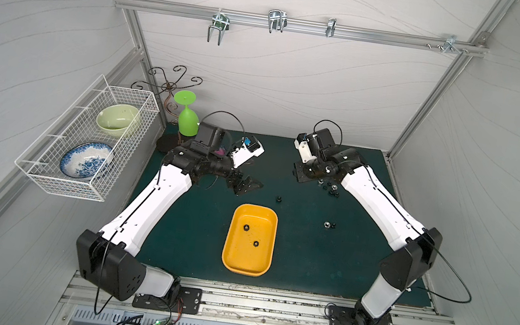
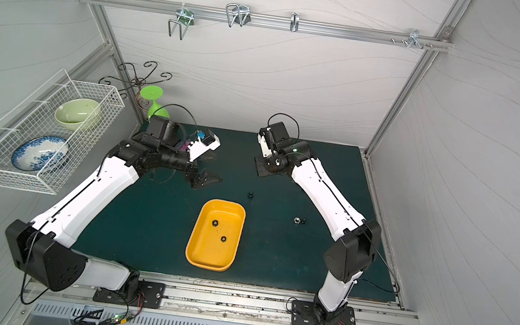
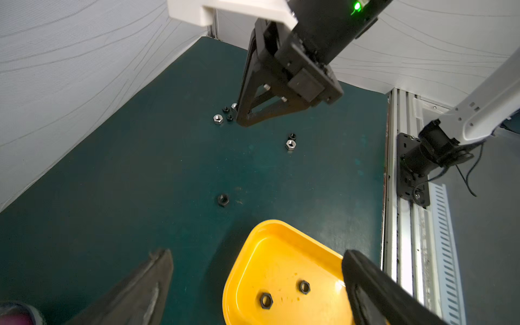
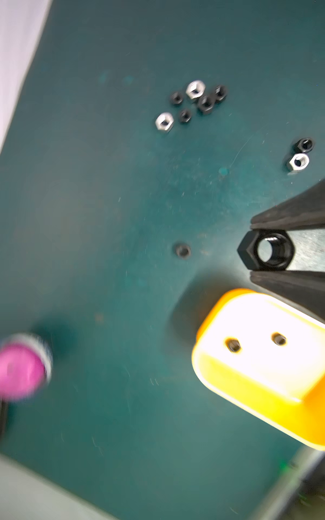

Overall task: Put the nuts on the desktop into the storage box
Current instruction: Place the nut in the storage box.

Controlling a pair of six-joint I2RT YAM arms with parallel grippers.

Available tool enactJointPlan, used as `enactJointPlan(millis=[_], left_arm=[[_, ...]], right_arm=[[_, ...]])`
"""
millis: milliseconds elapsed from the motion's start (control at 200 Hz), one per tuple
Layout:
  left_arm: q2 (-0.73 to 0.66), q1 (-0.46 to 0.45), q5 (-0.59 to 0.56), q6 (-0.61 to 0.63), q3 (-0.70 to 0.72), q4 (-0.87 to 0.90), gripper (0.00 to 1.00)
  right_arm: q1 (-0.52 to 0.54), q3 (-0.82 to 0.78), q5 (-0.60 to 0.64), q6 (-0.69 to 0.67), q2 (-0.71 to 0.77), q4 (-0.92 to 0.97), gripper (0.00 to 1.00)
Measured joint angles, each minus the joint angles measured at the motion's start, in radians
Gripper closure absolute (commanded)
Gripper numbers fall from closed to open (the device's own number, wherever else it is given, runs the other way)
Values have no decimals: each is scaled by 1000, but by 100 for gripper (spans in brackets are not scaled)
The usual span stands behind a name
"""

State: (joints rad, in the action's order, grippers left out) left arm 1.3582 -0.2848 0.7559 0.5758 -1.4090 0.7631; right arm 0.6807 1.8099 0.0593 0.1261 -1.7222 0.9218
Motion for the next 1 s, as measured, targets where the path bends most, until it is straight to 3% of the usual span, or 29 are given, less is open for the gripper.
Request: enactJointPlan(millis=[350,635,1001], left_arm=[[-173,91,144,244,69,272,1],[-193,193,169,348,130,333,1],[-208,307,228,572,299,433,1]], right_arm=[[151,-134,-118,-142,141,-47,86],[319,-300,-127,-225,214,-144,86],[402,-508,-98,-251,227,-307,87]])
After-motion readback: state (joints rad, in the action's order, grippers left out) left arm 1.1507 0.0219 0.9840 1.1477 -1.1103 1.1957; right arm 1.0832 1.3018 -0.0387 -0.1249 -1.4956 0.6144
